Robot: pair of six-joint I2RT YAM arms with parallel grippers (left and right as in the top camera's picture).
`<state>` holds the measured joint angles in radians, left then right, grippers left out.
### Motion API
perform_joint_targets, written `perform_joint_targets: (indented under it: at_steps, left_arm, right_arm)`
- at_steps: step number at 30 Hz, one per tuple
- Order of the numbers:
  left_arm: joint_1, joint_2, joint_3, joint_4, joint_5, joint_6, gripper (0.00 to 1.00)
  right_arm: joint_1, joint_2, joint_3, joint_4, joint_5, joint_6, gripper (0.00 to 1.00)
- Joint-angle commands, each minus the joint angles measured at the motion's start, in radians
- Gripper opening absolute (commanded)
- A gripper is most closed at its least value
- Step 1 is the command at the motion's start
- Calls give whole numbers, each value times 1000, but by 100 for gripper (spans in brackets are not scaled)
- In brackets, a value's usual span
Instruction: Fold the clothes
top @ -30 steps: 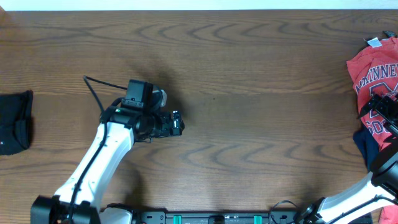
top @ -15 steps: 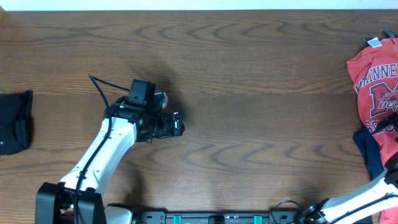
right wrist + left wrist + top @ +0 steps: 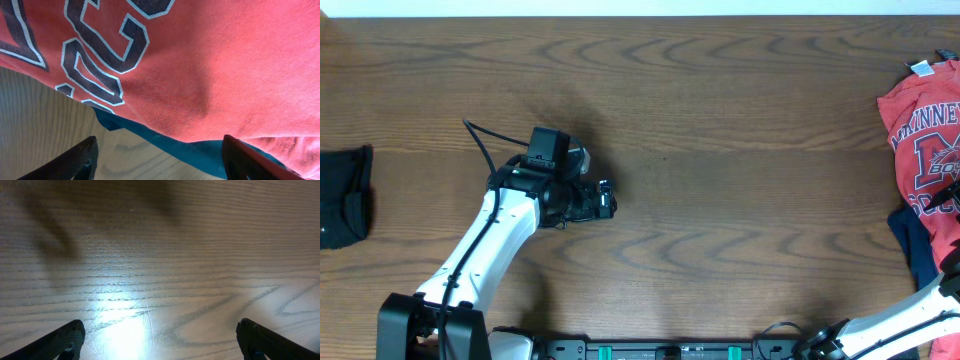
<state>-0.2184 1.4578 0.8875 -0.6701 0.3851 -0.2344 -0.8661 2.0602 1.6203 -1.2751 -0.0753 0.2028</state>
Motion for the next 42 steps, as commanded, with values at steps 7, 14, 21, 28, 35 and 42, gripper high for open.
perform_joint_targets:
  at_steps: [7,14,21,28,35,42]
  left_arm:
    - [-2,3,20,1,-13,16,98]
    - [-2,3,20,1,-13,16,98]
    - [-2,3,20,1,-13,16,98]
    - [-2,3,20,8,-13,15,98]
    - [-2,3,20,8,-12,15,98]
    - [-2,3,20,9,-12,15,98]
  right_arm:
    - [-1,2,-36,53,-8,30,61]
    - [-1,2,-154,146,-9,41,61]
    - [-1,1,-201,191,-52,55,1]
    - [10,-1,-157,146,-113,55,1]
    - [10,-3,-66,68,-133,55,1]
    - [10,-3,28,-2,-132,55,1]
